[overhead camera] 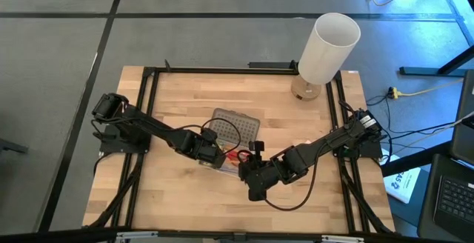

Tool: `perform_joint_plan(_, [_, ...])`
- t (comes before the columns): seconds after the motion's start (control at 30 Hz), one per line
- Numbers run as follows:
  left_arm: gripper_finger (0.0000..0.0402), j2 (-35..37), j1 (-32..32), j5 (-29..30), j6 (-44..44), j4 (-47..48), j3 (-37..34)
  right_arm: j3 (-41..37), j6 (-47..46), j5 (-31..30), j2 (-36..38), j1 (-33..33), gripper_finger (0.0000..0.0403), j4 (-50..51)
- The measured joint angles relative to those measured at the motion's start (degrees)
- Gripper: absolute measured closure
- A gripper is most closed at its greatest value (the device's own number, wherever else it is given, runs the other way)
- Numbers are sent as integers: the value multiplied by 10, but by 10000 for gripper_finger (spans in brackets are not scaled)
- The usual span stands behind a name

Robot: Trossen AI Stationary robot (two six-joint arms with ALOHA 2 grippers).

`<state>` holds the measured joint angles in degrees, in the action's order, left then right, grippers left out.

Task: Pack school essentials
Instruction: Put the yellow crayon box into the black supply box, then put the sticky notes into the black supply box

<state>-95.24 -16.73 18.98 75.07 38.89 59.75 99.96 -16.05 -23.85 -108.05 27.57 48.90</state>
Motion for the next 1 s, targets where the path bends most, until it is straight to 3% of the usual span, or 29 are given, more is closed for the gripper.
perform_joint_plan(0.33, [7,44,-5,-5,-50,-2,0,0,0,0,0,0,282,-1])
perform_joint_plan(0.57, [7,109,-44,8,-141,1,0,0,0,0,0,0,282,-12])
perform_joint_plan(1.0, [8,158,-171,124,-184,0,0,0,25,0,0,0,282,-34])
